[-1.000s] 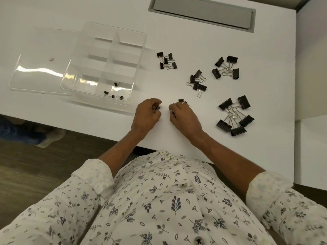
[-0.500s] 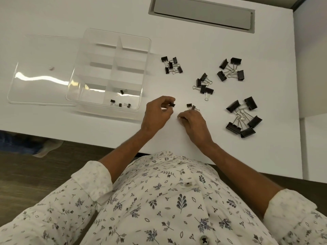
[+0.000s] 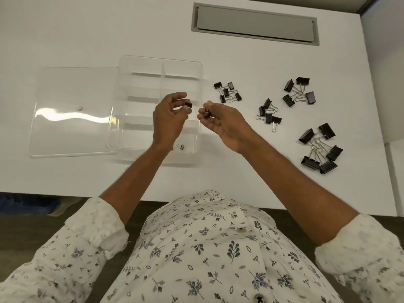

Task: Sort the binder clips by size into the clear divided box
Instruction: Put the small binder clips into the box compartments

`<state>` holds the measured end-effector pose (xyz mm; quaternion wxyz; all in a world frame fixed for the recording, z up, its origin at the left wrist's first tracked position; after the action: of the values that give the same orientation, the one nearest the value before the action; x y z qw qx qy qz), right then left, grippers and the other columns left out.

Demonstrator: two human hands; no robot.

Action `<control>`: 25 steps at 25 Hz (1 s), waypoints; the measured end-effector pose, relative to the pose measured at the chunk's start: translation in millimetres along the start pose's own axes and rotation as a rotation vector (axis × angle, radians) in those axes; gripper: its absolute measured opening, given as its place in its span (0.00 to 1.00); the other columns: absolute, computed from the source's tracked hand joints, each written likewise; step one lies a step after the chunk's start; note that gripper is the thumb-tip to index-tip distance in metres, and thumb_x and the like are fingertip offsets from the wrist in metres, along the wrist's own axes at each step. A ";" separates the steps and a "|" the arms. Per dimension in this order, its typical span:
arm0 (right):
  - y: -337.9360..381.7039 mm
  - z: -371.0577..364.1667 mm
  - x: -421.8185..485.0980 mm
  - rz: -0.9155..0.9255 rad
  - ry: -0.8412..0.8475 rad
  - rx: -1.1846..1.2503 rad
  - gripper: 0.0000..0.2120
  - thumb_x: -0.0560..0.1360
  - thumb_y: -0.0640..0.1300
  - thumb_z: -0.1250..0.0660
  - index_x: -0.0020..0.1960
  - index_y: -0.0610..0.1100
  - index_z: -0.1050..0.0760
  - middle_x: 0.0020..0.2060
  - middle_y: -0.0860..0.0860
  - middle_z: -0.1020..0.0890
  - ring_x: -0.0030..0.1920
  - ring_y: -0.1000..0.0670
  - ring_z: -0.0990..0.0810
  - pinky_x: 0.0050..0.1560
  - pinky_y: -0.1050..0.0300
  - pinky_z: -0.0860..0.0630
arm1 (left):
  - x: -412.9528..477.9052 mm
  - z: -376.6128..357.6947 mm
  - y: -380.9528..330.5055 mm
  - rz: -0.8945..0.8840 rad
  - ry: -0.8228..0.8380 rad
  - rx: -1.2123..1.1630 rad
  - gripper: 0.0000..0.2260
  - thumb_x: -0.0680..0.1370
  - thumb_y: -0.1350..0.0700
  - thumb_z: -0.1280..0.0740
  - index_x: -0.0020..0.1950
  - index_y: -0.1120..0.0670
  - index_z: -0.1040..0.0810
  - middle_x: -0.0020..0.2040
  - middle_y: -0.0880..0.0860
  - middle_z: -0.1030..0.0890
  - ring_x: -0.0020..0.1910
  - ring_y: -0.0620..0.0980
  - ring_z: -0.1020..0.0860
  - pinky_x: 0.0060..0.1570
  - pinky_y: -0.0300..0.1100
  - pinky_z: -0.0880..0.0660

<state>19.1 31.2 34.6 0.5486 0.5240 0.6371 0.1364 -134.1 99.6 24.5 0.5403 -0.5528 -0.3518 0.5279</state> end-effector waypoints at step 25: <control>0.9 162.8 -46.6 0.331 -0.541 -0.709 0.10 0.79 0.37 0.33 0.57 0.45 0.18 0.54 0.52 0.15 0.50 0.56 0.19 0.56 0.58 0.21 | -30.0 -109.6 9.1 -0.231 0.237 0.150 0.11 0.80 0.63 0.33 0.60 0.55 0.17 0.56 0.46 0.16 0.53 0.38 0.18 0.52 0.34 0.21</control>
<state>149.7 -71.8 2.4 0.8106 0.4159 0.2936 0.2896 -35.9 44.5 6.2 0.6749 -0.5250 -0.3065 0.4183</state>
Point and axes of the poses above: each hand's wrist, its own x-axis towards the middle knuckle, its own z-axis out of the back of the hand, y = z × x, the point moved 5 cm from there along x, towards the middle knuckle
